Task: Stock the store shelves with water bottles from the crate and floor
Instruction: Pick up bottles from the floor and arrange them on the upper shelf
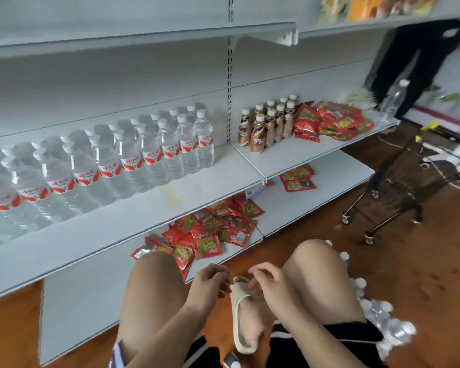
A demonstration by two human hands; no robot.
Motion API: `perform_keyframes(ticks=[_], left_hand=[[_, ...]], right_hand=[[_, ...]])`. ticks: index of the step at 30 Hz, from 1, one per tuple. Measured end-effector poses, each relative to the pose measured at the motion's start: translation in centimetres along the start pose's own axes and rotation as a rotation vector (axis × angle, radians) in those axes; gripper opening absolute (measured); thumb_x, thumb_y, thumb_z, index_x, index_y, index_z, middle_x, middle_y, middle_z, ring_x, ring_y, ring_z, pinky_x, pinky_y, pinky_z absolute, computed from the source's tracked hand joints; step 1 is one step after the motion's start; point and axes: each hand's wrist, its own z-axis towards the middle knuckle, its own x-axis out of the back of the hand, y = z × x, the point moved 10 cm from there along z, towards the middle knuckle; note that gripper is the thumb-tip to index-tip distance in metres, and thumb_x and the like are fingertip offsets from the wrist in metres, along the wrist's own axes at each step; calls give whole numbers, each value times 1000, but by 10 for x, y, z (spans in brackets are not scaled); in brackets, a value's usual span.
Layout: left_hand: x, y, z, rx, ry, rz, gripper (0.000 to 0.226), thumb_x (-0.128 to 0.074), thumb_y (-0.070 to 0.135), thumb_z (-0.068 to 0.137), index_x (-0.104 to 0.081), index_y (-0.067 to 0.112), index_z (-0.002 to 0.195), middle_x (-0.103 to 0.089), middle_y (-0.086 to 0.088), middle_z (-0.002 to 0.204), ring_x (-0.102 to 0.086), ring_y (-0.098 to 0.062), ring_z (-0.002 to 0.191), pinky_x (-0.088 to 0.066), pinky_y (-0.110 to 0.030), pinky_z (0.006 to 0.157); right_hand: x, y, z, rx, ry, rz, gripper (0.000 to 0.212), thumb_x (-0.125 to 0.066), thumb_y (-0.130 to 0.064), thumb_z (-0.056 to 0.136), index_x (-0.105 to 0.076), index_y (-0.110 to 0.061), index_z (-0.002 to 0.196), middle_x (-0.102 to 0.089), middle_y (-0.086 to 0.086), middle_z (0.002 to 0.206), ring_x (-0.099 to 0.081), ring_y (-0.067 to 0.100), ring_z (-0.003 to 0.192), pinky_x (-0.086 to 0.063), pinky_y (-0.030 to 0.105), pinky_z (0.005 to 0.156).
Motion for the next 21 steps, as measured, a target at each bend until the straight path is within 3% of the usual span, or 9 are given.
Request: perform_keyframes(ticks=[2,7,15,21], left_hand=[[-18,3,-1,-15,-59,44,17,-52,-4,95,-68,-2,93,-67,-10,73,-60,-18,58,-44,-29,57],[-62,15,-8,-74,-209,53,18,-53,-4,94,-70,0,89,-69,-10,70,-62,-21,62,-47,-28,57],[-109,18,-22,-100,-372,31,16,-52,-4,98,-67,-9,101,-64,-19,77,-60,-23,63,-50,-24,52],[-137,11,-16,-71,-444,53,17,-50,-3,99,-68,-5,100,-68,-13,76,-61,-22,63,-47,-29,60]], right_hand=[[21,15,-9,-28,69,97,20,-58,-19,98,-74,-28,91,-76,1,84,-73,21,79,-61,40,78],[53,35,-39,-101,208,348,18,-53,-6,100,-71,-7,97,-72,16,74,-67,24,60,-50,25,51],[88,20,-65,-67,325,517,17,-50,-7,104,-66,-3,102,-68,7,64,-63,20,52,-52,28,51],[110,16,-72,-46,387,487,15,-55,-9,101,-69,-5,99,-69,7,67,-62,19,52,-49,25,48]])
